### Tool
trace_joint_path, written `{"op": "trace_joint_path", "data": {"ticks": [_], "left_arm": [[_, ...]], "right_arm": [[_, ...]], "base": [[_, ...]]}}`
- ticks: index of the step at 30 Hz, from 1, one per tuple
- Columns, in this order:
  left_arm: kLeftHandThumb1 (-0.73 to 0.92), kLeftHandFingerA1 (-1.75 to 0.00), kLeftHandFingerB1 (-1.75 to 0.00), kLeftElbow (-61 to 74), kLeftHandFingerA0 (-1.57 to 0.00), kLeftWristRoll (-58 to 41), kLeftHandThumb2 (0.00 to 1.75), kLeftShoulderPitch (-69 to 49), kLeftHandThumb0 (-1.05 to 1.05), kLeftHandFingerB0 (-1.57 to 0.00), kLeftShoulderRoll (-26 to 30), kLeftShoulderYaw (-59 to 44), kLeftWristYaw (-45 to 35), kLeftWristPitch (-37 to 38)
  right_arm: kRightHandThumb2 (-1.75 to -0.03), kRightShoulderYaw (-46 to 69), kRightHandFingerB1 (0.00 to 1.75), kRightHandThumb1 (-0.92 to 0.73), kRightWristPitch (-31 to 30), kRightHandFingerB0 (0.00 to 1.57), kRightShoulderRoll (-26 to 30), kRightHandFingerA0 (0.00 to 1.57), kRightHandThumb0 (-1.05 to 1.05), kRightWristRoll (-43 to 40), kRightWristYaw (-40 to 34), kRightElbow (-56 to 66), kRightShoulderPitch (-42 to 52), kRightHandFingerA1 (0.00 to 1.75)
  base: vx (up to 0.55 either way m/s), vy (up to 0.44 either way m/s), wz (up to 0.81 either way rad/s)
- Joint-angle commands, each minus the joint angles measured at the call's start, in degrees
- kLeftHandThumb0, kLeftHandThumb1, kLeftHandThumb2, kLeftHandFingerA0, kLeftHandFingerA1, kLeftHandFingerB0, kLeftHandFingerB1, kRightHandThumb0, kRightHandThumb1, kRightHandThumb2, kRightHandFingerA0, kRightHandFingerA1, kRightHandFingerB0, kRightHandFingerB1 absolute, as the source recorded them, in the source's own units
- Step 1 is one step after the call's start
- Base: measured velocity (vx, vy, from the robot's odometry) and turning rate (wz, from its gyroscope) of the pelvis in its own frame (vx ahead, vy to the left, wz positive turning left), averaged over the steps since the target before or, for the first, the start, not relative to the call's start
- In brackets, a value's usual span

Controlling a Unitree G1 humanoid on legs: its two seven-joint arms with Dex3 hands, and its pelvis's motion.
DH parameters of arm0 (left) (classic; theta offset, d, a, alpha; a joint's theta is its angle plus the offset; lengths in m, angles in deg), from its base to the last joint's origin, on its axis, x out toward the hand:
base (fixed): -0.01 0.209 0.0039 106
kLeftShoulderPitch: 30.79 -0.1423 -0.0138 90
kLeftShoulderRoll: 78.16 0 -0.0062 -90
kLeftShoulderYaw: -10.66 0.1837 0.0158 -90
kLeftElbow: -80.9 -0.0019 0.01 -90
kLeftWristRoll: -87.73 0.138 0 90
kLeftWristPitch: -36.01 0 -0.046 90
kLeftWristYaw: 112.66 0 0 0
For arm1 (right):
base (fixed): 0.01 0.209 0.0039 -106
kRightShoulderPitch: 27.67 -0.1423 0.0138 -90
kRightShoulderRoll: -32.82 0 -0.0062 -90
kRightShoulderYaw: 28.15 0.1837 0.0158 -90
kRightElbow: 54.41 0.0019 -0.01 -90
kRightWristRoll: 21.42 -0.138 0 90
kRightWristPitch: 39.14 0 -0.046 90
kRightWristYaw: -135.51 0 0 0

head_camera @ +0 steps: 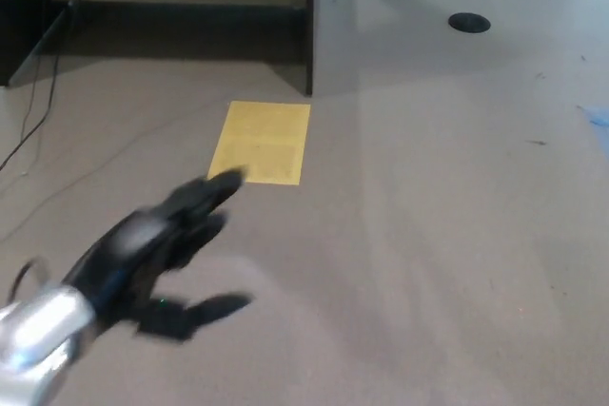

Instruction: There is a tripod standing in front of the robot and the robot extends its left arm to grab it. It lifts the tripod and passes it to a person.

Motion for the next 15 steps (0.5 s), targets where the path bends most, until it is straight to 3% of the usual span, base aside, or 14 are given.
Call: {"op": "trace_joint_path", "data": {"ticks": [1,4,9,13,15], "left_arm": [[0.3,-0.02,0.0,-3.75,0.0,-6.39,0.62,-7.87,-0.41,0.0,-0.76,-7.14,-2.99,9.3],[0.22,-0.01,0.0,-14.22,0.0,-7.64,0.56,-11.97,-0.32,0.0,-1.86,-11.89,-4.63,16.16],[0.29,0.0,-0.01,-29.05,0.0,-4.22,0.61,-13.84,-0.42,0.0,-0.59,-15.08,-2.61,25.03],[0.26,-0.02,-0.04,-38.77,0.0,-2.59,0.59,-14.55,-0.36,0.0,0.83,-16.35,-1.4,30.2],[0.25,-0.14,-0.22,-42.94,0.0,-1.98,0.63,-14.79,-0.28,0.0,1.3,-16.58,-0.76,32.23]], "right_arm": [[-0.63,1.06,0.33,-0.76,-0.36,0.35,0.57,0.46,-0.71,-1.8,1.39,-0.53,0.79,0.36],[-0.64,0.84,0.33,-0.77,0.42,0.36,0.57,0.47,-0.72,-1.4,0.98,-0.5,1.06,0.36],[-0.64,0.85,0.33,-0.76,-0.14,0.36,0.82,0.48,-0.72,-1.32,0.9,-0.7,1.16,0.36],[-0.64,0.39,0.33,-0.77,0.29,0.36,0.81,0.48,-0.73,-0.69,0.44,-1.04,0.94,0.37],[-0.63,0.33,0.33,-0.77,0.18,0.36,0.63,0.47,-0.71,-0.65,0.31,-1.06,1.13,0.36]], "base": [[0.0,0.0,0.0],[0.0,0.0,0.0],[0.0,0.0,0.0],[0.0,0.0,0.0],[0.0,0.0,0.0]]}}
